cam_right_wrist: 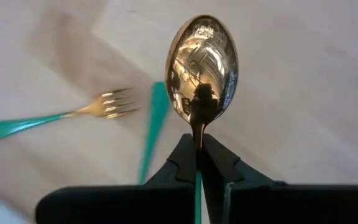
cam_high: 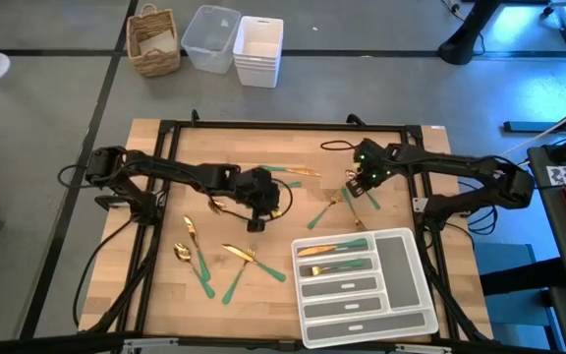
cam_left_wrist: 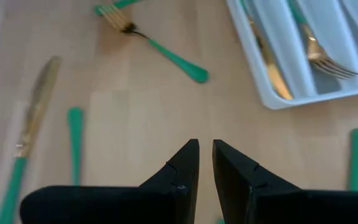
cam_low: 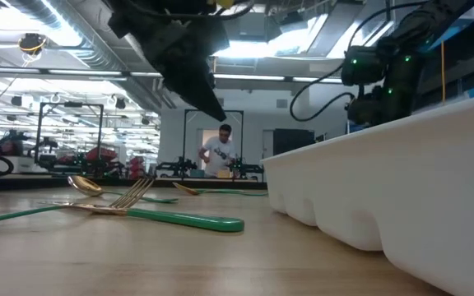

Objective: Sort silverware
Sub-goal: Put the top right green spoon into the silverware tray

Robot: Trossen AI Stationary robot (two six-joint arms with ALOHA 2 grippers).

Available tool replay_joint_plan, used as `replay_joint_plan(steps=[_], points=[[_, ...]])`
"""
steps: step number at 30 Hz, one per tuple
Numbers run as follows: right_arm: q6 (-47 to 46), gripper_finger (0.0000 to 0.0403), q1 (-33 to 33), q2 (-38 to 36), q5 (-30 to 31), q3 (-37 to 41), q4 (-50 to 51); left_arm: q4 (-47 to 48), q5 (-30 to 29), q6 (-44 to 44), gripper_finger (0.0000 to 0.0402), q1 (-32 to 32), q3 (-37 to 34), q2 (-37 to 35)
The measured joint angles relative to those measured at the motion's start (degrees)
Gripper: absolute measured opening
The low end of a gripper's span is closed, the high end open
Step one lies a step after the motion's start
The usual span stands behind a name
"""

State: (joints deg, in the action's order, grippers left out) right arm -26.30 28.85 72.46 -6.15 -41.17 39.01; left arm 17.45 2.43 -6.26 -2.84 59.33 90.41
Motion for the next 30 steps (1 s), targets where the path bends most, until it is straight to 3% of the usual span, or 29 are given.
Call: replay_joint_plan(steps=[9,12,17,21,30], points=[[-0.7,0.0004,-1.7,-6.8,-17.5,-0.1,-1.6,-0.3,4.4,-0.6,0.004,-4.3,0.0,0.0],[-3.2,0.0004,-6.1,-8.7,-21.5,-0.1,-4.5,-0.4,5.4,-0.2,0.004,-5.1,0.0,0.0],[-6.3,0.0004,-18.0,-10.4,-21.8,-0.1,-11.8,-0.6,6.2,0.0,0.004,-5.2,0.0,0.0],[-6.6,0.0005,-29.8,-10.3,-16.7,-0.1,-17.2,-0.6,6.3,2.2,0.004,-4.6,0.0,0.0],[-6.4,0.0005,-51.8,-4.1,3.8,-0.2,-22.4,-1.6,6.3,4.1,0.004,-2.5,0.0,0.0]])
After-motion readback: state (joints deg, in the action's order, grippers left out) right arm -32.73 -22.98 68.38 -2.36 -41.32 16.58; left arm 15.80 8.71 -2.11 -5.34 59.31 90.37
